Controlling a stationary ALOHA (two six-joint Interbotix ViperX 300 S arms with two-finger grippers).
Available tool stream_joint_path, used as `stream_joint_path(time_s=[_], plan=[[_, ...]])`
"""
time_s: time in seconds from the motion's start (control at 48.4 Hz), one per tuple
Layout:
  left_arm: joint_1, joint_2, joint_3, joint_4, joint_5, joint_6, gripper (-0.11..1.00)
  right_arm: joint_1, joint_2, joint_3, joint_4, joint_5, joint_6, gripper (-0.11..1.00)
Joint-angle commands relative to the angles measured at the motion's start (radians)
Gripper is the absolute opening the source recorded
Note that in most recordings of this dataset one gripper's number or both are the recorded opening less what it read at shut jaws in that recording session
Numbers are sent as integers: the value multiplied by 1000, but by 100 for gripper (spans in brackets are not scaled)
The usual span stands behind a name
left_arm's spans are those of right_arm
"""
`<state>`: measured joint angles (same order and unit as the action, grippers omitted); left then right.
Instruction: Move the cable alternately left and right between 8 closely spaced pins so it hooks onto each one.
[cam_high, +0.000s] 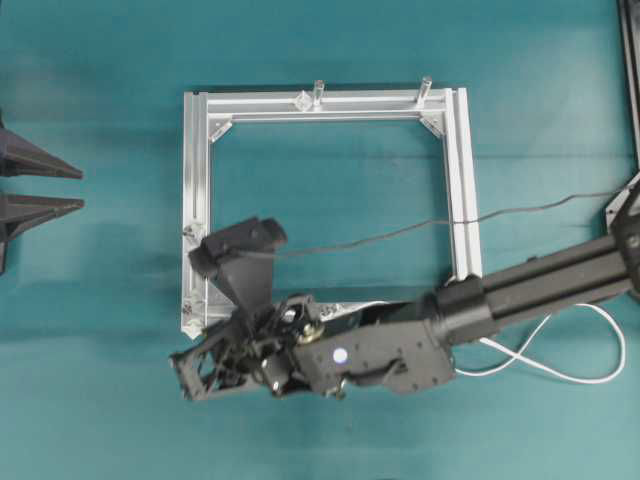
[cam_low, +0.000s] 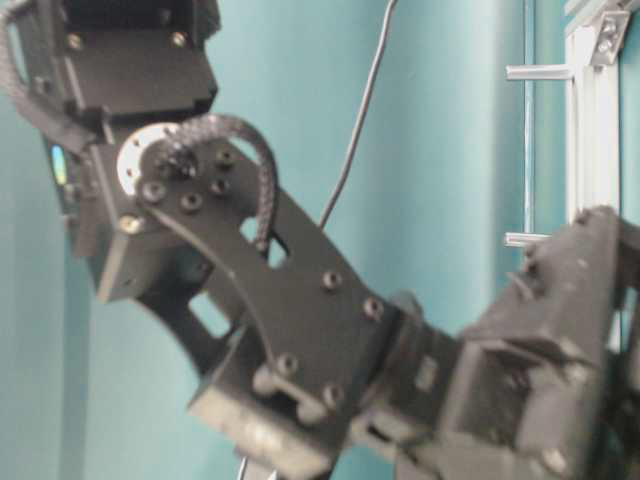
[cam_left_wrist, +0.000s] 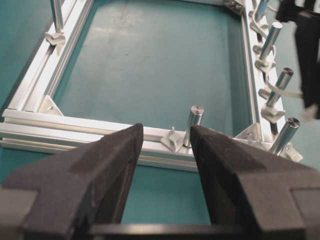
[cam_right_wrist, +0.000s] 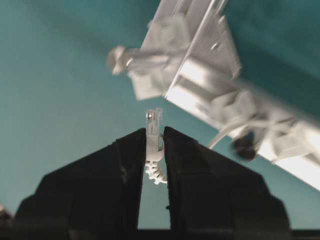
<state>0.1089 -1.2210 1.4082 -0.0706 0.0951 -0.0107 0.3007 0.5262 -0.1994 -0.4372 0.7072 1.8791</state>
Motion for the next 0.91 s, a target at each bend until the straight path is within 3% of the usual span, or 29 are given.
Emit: stream_joint_path(time_s=[0.0,0.454,0.888], plan=[[-6,6,-11,3,-5,-8,53,25,-9,-55,0,-3,-5,14],[-51,6,-17,3,-5,-8,53,32,95,-230,0,-8,-52,14],[-66,6,-11,2,-5,-9,53,-12,170,-353,0,-21,-107,14]])
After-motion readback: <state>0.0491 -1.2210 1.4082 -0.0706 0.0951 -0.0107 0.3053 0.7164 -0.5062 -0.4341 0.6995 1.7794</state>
